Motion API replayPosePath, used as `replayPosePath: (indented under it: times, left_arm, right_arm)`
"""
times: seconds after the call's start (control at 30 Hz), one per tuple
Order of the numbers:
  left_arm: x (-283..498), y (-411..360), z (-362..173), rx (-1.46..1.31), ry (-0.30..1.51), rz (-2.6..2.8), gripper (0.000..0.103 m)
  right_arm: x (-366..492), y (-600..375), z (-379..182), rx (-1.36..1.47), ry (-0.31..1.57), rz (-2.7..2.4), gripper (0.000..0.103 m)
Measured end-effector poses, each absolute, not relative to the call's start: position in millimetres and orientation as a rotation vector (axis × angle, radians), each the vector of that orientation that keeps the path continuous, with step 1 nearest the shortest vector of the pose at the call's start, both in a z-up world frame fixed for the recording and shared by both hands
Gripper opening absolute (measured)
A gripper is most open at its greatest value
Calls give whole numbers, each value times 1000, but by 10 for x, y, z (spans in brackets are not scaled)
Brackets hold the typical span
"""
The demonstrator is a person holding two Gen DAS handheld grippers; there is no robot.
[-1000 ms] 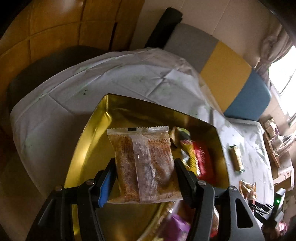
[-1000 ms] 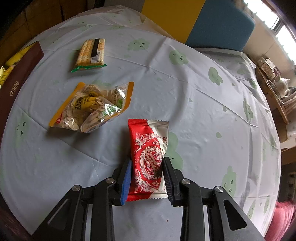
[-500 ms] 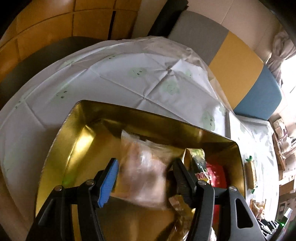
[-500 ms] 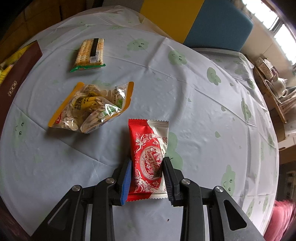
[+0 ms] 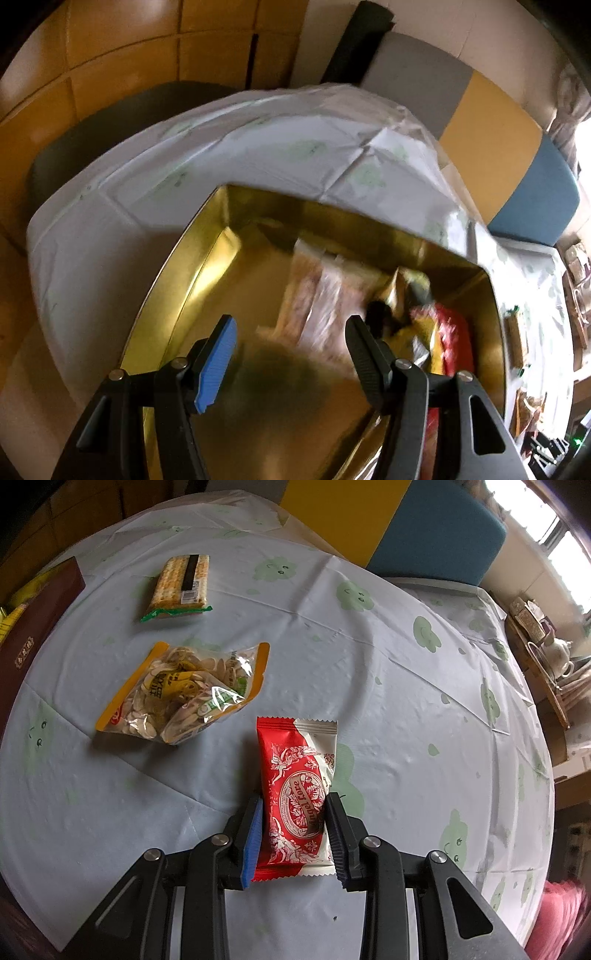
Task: Organize snacks
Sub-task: 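Withdraw the open left gripper over the tray while the right gripper holds the red-and-white packet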
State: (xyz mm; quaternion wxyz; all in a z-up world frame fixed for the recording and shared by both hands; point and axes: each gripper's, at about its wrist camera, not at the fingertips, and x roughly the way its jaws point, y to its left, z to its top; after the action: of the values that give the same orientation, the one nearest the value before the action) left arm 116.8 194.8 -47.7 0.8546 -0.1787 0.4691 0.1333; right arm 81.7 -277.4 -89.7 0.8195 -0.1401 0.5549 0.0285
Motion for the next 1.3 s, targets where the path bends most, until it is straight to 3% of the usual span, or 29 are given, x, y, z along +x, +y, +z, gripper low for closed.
replayPosePath:
  times: [0.33,0.9,1.3]
  left_arm:
    - [1258,1850,-642,-334,1063,282,58]
    - [887,1352,-135,-177,892,195,58]
    - [500,966,-69,-94,855,126,58]
  right_arm:
    - [793,-2744,-894,-303,1180,56,34]
    - [772,-2705,-890,-328,1174,48,34]
    - [745,-2693,-894,-339,1171,47,33]
